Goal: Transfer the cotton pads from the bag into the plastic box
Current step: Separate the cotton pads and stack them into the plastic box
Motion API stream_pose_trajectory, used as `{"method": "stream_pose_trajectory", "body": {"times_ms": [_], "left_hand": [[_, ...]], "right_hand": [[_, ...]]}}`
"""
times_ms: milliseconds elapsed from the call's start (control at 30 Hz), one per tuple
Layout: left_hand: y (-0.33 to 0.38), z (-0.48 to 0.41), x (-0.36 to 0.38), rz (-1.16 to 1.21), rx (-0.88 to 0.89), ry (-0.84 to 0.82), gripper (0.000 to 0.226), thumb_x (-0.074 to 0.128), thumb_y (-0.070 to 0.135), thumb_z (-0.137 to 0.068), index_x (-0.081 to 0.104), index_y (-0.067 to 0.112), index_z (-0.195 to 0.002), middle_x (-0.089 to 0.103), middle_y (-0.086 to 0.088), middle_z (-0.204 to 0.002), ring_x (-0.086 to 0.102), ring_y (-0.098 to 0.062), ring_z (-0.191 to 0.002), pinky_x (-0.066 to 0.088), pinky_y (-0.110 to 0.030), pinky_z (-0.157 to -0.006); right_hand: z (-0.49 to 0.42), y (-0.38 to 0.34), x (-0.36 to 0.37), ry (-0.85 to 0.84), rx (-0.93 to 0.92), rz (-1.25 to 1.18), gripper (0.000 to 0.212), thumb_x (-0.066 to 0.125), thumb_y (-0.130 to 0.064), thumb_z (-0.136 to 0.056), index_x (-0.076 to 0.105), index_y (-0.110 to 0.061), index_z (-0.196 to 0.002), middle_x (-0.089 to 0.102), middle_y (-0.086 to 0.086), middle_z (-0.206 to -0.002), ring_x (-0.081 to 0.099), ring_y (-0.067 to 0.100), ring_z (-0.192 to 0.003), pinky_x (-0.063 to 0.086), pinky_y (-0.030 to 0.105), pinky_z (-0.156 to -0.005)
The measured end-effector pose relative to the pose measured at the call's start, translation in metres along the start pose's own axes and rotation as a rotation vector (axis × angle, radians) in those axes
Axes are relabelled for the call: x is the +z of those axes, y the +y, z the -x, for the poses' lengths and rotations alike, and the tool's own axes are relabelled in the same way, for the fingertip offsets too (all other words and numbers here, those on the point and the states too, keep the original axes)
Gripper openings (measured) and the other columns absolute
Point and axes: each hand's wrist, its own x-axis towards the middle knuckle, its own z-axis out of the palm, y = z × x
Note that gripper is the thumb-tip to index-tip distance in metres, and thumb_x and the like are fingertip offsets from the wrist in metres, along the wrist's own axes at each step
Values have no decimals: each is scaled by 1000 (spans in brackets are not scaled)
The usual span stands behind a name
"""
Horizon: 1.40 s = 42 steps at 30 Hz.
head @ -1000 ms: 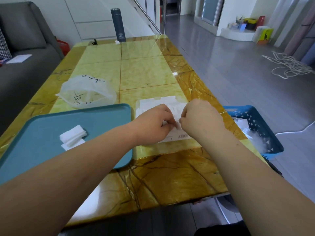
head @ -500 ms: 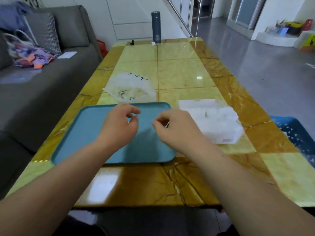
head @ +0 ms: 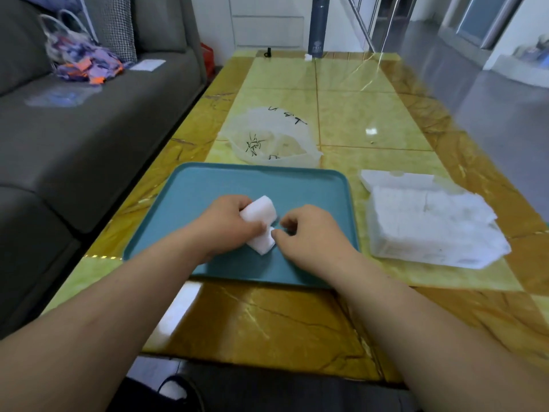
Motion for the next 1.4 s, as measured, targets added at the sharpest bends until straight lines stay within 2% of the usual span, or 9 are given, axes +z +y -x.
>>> {"method": "stream_pose_trajectory", "body": {"times_ms": [133,267,333,567,733,933,1133,1233,1400], "left_hand": [[6,8,2,120,-23,-34,19,79,21,-81,68,12,-94,64,-3,-84,55,-16,-74,40,-30,-61],[2,12,-3,390,-66,-37,24,78,9,-83,68,17,-103,73,-7,-99,70,-24,-91,58,-37,-75],[-3,12,-7,533,-79,-35,27,77,4,-85,69,13,-109,75,-12,-105,73,-30,-102,62,-39,-82],[-11,16,-16,769,-101,-101,32,75,3,-90,68,11,-120,76,-13,-114,75,-28,-104,64,-40,-84],[-16,13,-22,724,-117,9,20,72,9,-94,72,16,-112,76,-13,-111,76,-25,-95,64,-39,-78],[-8,22,-27,536,86,-81,48,79,4,-86,65,29,-124,78,-2,-105,72,-17,-85,54,-25,-60],[-2,24,-21,582,96,-121,29,85,-4,-74,64,13,-85,68,-3,-75,55,-14,-64,40,-24,-53],[-3,24,-23,634,125,-175,17,78,0,-85,71,13,-93,71,-1,-81,56,-12,-67,40,-27,-57],[-1,24,-20,660,149,-201,21,69,5,-95,72,12,-115,74,-4,-94,58,-11,-73,43,-25,-56]], "right_hand": [[-2,4,-2,0,2,-29,37,69,-35,-83,51,-14,-58,45,0,-59,45,22,-61,36,32,-54],[3,-3,-3,-95,-4,41,34,68,-56,-85,58,-25,-73,47,1,-90,57,24,-80,48,38,-66],[5,-8,2,-80,2,105,38,62,-61,-89,50,-29,-73,44,0,-95,55,25,-84,46,38,-68],[-2,-7,3,37,65,-301,25,74,-33,-88,55,-26,-73,57,-10,-74,55,11,-70,40,27,-61],[-1,0,-5,118,186,-591,12,78,-19,-85,69,-12,-85,65,-1,-76,60,14,-69,46,24,-60],[-2,2,-13,186,202,-681,3,77,-12,-87,77,-10,-89,73,5,-80,63,13,-67,50,18,-56],[-1,4,-18,127,188,-733,8,80,-13,-85,75,-9,-89,78,20,-93,70,22,-75,63,48,-78],[1,3,-20,79,159,-785,0,77,-10,-90,77,-10,-90,80,16,-90,71,20,-78,62,42,-77],[3,0,-21,-33,100,-803,21,67,-1,-95,82,-15,-101,82,11,-95,77,25,-91,64,46,-84]]}}
